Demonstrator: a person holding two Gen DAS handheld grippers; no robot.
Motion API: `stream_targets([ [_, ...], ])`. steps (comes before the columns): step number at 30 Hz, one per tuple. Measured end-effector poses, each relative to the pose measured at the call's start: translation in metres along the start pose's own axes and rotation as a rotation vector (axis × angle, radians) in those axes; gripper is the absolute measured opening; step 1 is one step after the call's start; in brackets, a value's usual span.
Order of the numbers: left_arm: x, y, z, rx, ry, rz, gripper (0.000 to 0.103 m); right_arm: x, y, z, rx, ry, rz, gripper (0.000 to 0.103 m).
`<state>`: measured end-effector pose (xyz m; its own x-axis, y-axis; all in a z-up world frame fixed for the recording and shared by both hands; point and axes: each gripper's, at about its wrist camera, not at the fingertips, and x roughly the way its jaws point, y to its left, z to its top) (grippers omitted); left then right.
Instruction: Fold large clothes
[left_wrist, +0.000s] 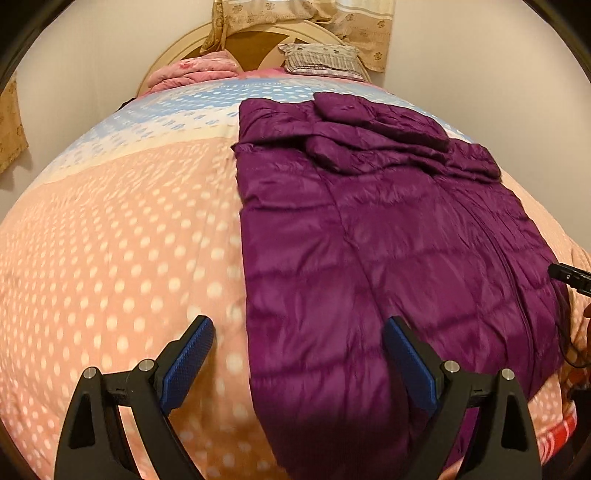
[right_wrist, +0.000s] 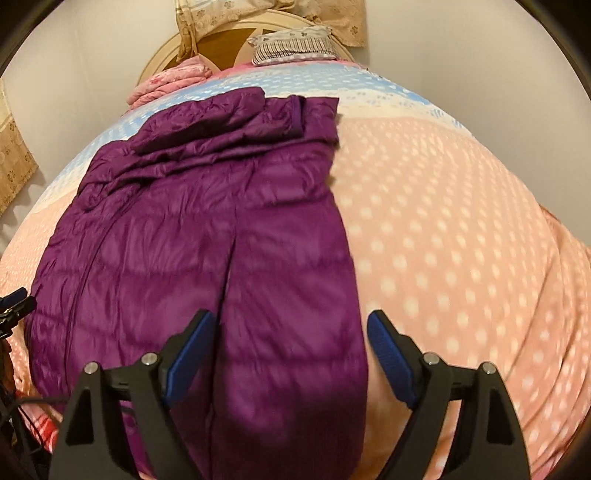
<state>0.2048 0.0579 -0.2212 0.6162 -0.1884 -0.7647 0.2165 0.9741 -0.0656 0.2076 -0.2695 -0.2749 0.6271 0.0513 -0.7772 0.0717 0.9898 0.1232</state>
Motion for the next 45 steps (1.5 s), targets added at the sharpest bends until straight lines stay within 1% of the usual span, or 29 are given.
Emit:
stream_targets([
  [3,-0.005,-0.002,-0.010,0.015,-0.001,0.004,0.093,-0.003,-0.002,-0.017,0.004,0.011,0.002,0.087],
  [5,-0.008,-0.002,-0.015,0.013,-0.004,0.006,0.093,-0.008,-0.002,-0.025,0.009,0.000,0.001,0.087],
  [8,-0.012,-0.004,-0.020,-0.005,-0.005,-0.003,0.093,-0.013,-0.005,-0.033,0.038,0.003,0.018,0.087],
  [12,-0.017,-0.009,-0.025,-0.004,-0.015,-0.014,0.093,-0.017,-0.003,-0.043,0.033,0.007,0.021,0.087],
  [16,-0.019,-0.017,-0.033,-0.009,0.003,-0.050,0.093,-0.020,0.003,-0.050,0.011,0.011,0.022,0.086],
  [19,-0.021,-0.021,-0.038,0.000,0.001,-0.061,0.092,-0.021,0.006,-0.055,0.005,0.019,0.034,0.079],
  [21,-0.023,-0.024,-0.040,0.009,-0.001,-0.067,0.086,-0.022,0.007,-0.058,0.007,0.029,0.044,0.074],
  [23,-0.023,-0.025,-0.041,0.017,-0.001,-0.069,0.084,-0.021,0.008,-0.062,0.008,0.046,0.055,0.069],
  [25,-0.024,-0.024,-0.043,0.018,-0.006,-0.076,0.080,-0.019,0.009,-0.067,0.012,0.071,0.080,0.060],
  [26,-0.024,-0.024,-0.043,0.017,-0.006,-0.077,0.077,-0.017,0.009,-0.070,0.012,0.086,0.097,0.051],
  [27,-0.024,-0.024,-0.043,0.018,-0.006,-0.073,0.073,-0.016,0.009,-0.072,0.013,0.093,0.104,0.046],
  [28,-0.025,-0.024,-0.043,0.020,-0.006,-0.068,0.071,-0.014,0.009,-0.073,0.012,0.098,0.111,0.043],
  [30,-0.027,-0.024,-0.044,0.022,-0.004,-0.066,0.061,-0.014,0.012,-0.074,0.002,0.096,0.128,0.030],
  [32,-0.029,-0.023,-0.044,0.025,0.004,-0.058,0.054,-0.015,0.015,-0.074,-0.013,0.091,0.135,0.024],
  [33,-0.029,-0.022,-0.044,0.023,0.010,-0.057,0.053,-0.016,0.015,-0.074,-0.015,0.089,0.139,0.022],
  [37,-0.029,-0.019,-0.047,-0.015,0.031,-0.053,0.053,-0.014,0.013,-0.075,0.010,0.090,0.156,0.021],
  [40,-0.028,-0.019,-0.048,-0.023,0.032,-0.053,0.054,-0.013,0.011,-0.075,0.031,0.087,0.163,0.027],
  [41,-0.027,-0.019,-0.048,-0.022,0.031,-0.052,0.055,-0.011,0.011,-0.075,0.039,0.090,0.167,0.031],
  [43,-0.027,-0.019,-0.050,-0.020,0.026,-0.057,0.055,-0.009,0.011,-0.076,0.039,0.097,0.178,0.031],
  [44,-0.027,-0.020,-0.050,-0.009,0.023,-0.061,0.055,-0.010,0.012,-0.076,0.025,0.097,0.175,0.027],
  [45,-0.028,-0.022,-0.051,0.013,0.021,-0.056,0.046,-0.011,0.012,-0.076,0.015,0.095,0.181,0.019],
])
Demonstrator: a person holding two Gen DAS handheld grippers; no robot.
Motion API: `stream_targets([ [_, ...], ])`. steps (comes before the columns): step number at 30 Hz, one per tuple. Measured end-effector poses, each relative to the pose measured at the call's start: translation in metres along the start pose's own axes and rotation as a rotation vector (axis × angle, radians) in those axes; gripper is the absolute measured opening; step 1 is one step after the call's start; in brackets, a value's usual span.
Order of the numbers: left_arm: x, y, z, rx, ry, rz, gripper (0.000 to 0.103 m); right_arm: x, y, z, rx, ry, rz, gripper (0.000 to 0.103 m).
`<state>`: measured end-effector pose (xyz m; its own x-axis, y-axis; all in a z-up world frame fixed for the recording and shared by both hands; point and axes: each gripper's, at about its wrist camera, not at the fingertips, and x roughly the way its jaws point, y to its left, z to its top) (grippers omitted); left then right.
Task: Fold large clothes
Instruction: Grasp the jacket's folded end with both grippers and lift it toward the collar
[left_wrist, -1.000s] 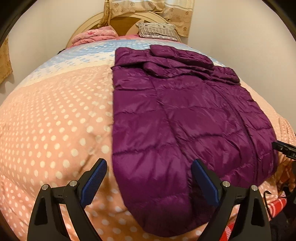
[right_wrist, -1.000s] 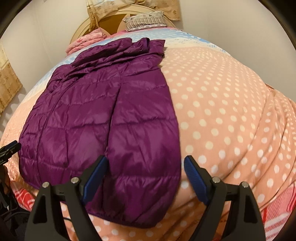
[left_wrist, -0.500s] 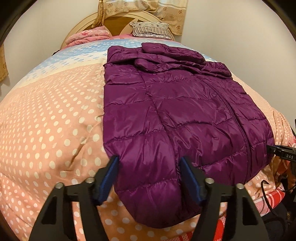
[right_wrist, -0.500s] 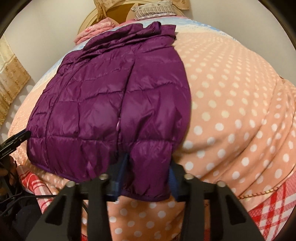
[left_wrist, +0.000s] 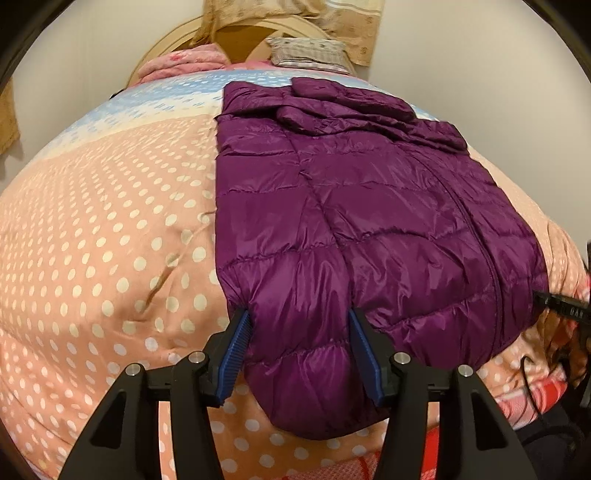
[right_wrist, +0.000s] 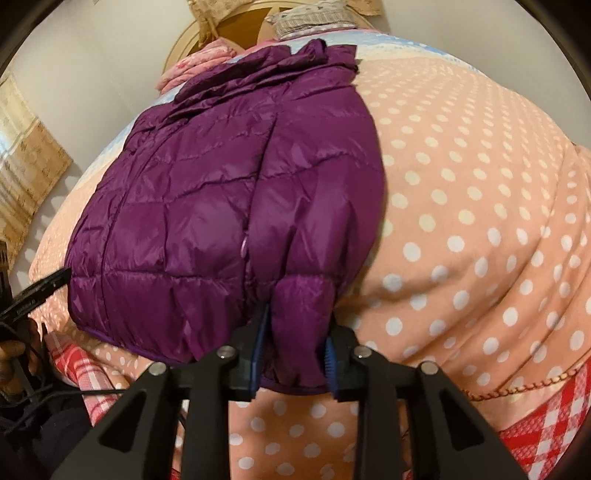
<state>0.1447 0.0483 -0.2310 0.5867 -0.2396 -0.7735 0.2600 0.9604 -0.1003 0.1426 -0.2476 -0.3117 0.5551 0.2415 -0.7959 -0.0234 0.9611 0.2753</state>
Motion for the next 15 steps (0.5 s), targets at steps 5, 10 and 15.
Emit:
stream_targets([
  [5,-0.013,-0.007,0.008,0.064,-0.023,-0.028,0.003,-0.019,0.008,0.005,-0.031,-0.045,0.049,0.011],
  [10,-0.060,0.006,0.028,0.048,-0.128,-0.103,0.002,-0.065,0.014,0.014,-0.037,-0.156,0.147,0.010],
  [15,-0.106,0.021,0.044,0.013,-0.220,-0.165,0.002,-0.114,0.027,0.022,-0.044,-0.263,0.234,0.009],
])
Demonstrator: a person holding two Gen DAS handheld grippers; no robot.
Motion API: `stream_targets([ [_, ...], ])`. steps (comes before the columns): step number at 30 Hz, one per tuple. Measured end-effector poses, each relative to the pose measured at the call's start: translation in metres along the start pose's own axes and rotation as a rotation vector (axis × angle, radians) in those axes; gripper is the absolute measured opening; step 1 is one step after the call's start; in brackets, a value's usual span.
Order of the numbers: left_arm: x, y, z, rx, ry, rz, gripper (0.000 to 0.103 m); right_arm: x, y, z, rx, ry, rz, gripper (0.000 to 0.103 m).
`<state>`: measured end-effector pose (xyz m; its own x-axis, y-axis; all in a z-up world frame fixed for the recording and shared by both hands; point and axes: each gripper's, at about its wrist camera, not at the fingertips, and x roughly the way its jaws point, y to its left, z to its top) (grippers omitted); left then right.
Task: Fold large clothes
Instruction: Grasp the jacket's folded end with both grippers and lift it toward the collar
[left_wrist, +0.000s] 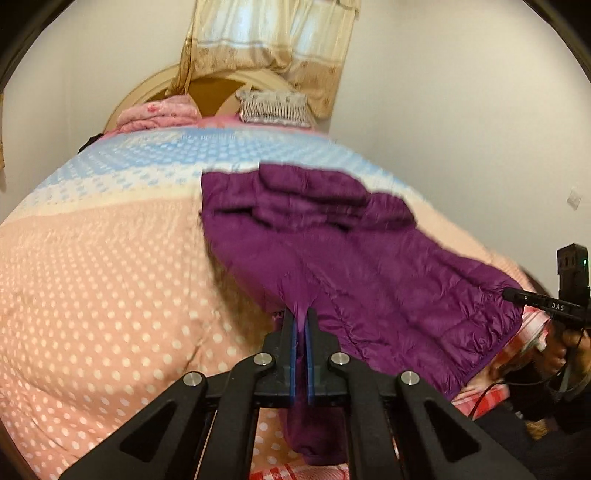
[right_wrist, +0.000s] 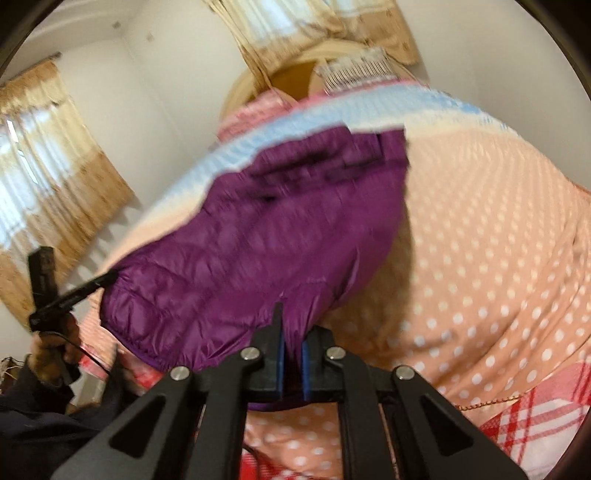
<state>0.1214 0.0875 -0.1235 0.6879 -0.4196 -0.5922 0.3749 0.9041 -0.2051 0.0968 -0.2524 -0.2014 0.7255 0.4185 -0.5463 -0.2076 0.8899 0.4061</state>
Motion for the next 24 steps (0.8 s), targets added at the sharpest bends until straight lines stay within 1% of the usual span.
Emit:
stream_targets([
  [3,-0.026,-0.001,0.013,0.003,-0.041,-0.010,0.002,-0.030,0.017,0.015,-0.025,-0.081,0.030,0.009],
  [5,-0.042,-0.002,0.023,0.008,-0.081,-0.016,0.002,-0.048,0.026,0.026,-0.053,-0.138,0.036,0.009],
  [7,-0.049,-0.001,0.037,0.032,-0.121,0.001,0.002,-0.053,0.035,0.043,-0.093,-0.183,0.006,0.009],
  [9,-0.040,0.002,0.053,0.050,-0.149,0.016,0.002,-0.044,0.039,0.063,-0.118,-0.210,-0.026,0.009],
  [11,-0.015,0.007,0.075,0.073,-0.183,0.066,0.002,-0.018,0.039,0.092,-0.134,-0.230,-0.068,0.008],
  [13,0.010,0.016,0.099,0.065,-0.203,0.081,0.002,0.010,0.035,0.119,-0.143,-0.240,-0.096,0.008],
  [15,0.037,0.024,0.119,0.052,-0.203,0.091,0.002,0.036,0.030,0.138,-0.124,-0.236,-0.109,0.008],
  [17,0.064,0.029,0.133,0.066,-0.200,0.127,0.002,0.053,0.025,0.149,-0.138,-0.239,-0.132,0.008],
  [18,0.080,0.032,0.141,0.071,-0.191,0.142,0.002,0.068,0.021,0.159,-0.129,-0.236,-0.145,0.008],
  [20,0.108,0.041,0.153,0.066,-0.175,0.168,0.002,0.085,0.013,0.167,-0.117,-0.234,-0.171,0.008],
  [23,0.141,0.058,0.163,0.028,-0.148,0.172,0.003,0.103,-0.001,0.177,-0.089,-0.218,-0.193,0.008],
  [24,0.148,0.063,0.163,0.015,-0.143,0.174,0.006,0.114,-0.006,0.183,-0.082,-0.209,-0.205,0.008],
])
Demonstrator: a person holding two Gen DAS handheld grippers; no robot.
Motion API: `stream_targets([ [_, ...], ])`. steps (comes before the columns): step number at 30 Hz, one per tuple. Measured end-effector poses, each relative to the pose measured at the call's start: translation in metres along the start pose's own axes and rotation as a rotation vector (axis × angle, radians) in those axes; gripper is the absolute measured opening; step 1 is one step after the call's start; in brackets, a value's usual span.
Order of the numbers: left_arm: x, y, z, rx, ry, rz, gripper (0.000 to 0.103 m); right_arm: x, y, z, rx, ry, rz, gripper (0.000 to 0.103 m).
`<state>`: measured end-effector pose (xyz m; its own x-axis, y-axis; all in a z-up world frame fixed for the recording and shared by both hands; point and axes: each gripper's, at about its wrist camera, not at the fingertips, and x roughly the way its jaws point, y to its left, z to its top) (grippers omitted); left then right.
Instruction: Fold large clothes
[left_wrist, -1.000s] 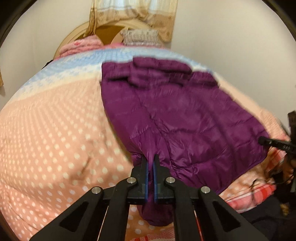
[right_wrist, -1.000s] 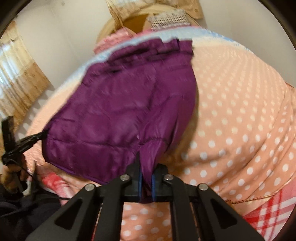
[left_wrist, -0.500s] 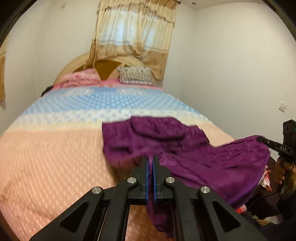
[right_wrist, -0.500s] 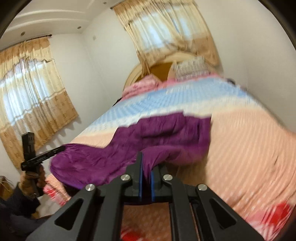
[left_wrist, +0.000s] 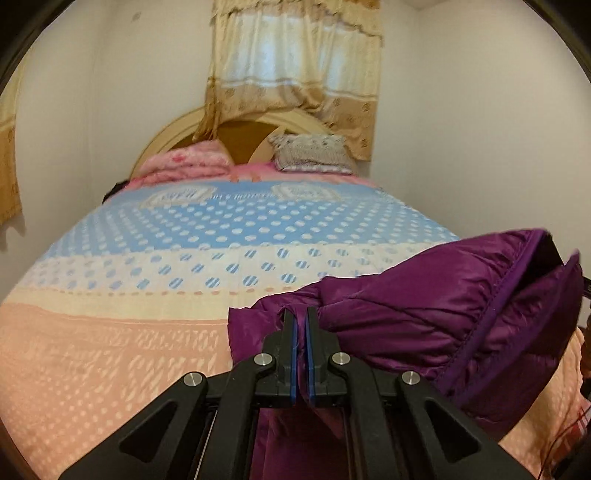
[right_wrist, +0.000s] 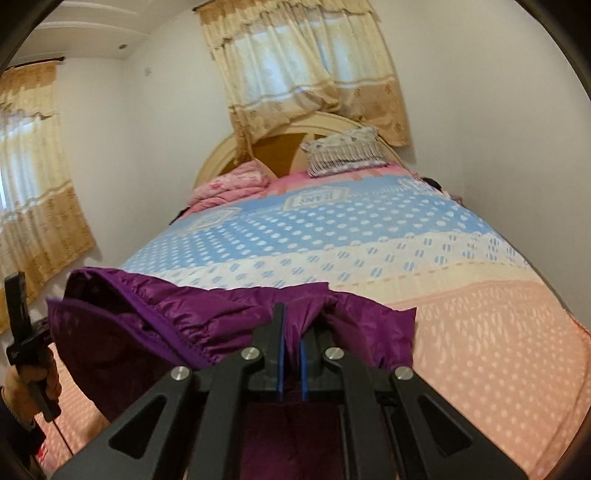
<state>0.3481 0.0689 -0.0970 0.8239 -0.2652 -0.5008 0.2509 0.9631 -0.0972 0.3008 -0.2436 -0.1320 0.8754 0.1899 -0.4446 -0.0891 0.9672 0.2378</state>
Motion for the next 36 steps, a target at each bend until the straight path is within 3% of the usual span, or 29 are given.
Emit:
stream_targets([
  [4,0.034,0.013,0.002,-0.085,0.046,-0.008,0.007,0.033,-0.008,0.006,0.011,0.027,-0.031,0.008],
  [7,0.048,0.020,0.008,-0.122,0.039,0.081,0.025,0.061,-0.013,0.012,0.018,0.041,-0.049,0.008],
  [9,0.048,0.027,0.009,-0.166,0.007,0.112,0.077,0.080,-0.018,0.019,0.049,0.048,-0.044,0.011],
  [10,0.049,0.030,0.009,-0.191,-0.007,0.140,0.085,0.087,-0.020,0.021,0.061,0.055,-0.037,0.013],
  [11,0.050,0.032,0.008,-0.205,-0.019,0.175,0.087,0.098,-0.020,0.023,0.062,0.057,-0.052,0.016],
  [12,0.053,0.032,0.007,-0.200,-0.014,0.178,0.087,0.106,-0.019,0.024,0.061,0.062,-0.070,0.026],
  [14,0.061,0.023,0.005,-0.165,0.015,0.196,0.087,0.119,-0.020,0.023,0.084,0.087,-0.057,0.039],
  [16,0.065,0.011,0.003,-0.119,0.026,0.226,0.087,0.123,-0.016,0.020,0.075,0.086,-0.102,0.051],
  [18,0.068,-0.004,-0.002,-0.059,0.033,0.261,0.087,0.121,-0.014,0.017,0.068,0.063,-0.115,0.079],
  [20,0.074,-0.018,-0.006,-0.016,0.052,0.288,0.087,0.113,-0.006,0.013,0.028,0.025,-0.181,0.089],
  [24,0.073,-0.043,-0.008,0.038,0.020,0.291,0.087,0.093,0.017,0.008,-0.048,0.002,-0.210,0.089],
  [26,0.076,-0.061,-0.011,0.086,0.013,0.253,0.087,0.096,0.039,-0.001,-0.107,0.040,-0.163,0.089],
  [30,0.105,-0.081,-0.018,0.196,0.036,0.248,0.088,0.131,0.074,-0.021,-0.252,0.174,-0.108,0.088],
  [33,0.130,-0.070,-0.019,0.164,0.072,0.285,0.088,0.159,0.063,-0.023,-0.225,0.223,-0.148,0.088],
  [36,0.155,-0.041,-0.021,0.045,0.149,0.316,0.087,0.178,0.042,-0.024,-0.179,0.246,-0.196,0.088],
])
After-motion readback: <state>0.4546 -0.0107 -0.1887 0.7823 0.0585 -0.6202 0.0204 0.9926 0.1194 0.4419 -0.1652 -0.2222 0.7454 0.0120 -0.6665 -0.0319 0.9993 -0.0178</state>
